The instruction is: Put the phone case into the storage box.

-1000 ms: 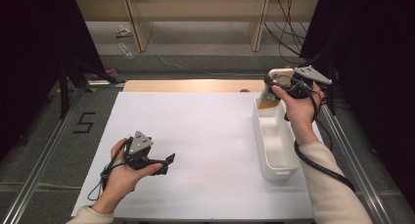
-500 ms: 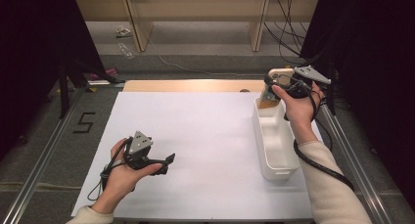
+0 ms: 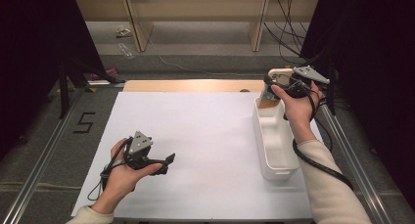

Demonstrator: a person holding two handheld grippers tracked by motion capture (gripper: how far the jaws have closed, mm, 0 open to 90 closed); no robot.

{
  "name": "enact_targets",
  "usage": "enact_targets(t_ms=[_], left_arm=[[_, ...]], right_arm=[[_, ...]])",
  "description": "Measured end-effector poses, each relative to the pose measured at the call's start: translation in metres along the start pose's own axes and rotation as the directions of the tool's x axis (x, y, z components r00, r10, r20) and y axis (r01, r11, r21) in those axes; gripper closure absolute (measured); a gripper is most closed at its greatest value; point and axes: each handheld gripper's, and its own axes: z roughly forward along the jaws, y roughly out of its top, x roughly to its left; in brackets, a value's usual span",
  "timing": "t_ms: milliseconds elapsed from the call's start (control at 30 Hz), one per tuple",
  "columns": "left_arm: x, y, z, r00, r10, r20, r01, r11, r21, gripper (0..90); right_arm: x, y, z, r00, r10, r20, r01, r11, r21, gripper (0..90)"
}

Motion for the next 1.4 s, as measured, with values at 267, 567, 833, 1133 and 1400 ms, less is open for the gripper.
enact_targets(t_ms=[267,567,833,1133,1400], left_arm=[[0.000,0.000,0.000,1.0000,-0.002,0.000,0.002,1.0000,-0.001,2.8],[-0.001,0.000,0.001,1.0000,-0.005,0.001,0.005,1.0000,-0.001,2.8],[-0.001,-0.001,0.001,1.0000,-0.004,0.001,0.004,1.0000,-0.001,3.0],[-0.002,-0.001,0.001,1.0000,0.002,0.005,-0.002,1.0000,0.002,3.0],[-0.003,-0.001,0.002,1.0000,0.000,0.007,0.000,1.0000,0.005,3.0]], right_arm=[[-0.002,0.000,0.002,1.0000,0.007,0.007,-0.007,1.000,0.003,12.5],[-0.003,-0.001,0.005,0.9999,0.010,0.010,-0.010,1.000,0.004,12.5],[-0.003,-0.002,0.007,0.9999,0.004,0.014,-0.004,1.000,0.008,12.5],[-0.004,-0.003,0.008,0.9998,0.001,0.019,-0.002,1.000,0.014,12.5],[-0.002,-0.006,0.010,0.9998,-0.005,0.021,0.005,1.000,0.031,12.6]])
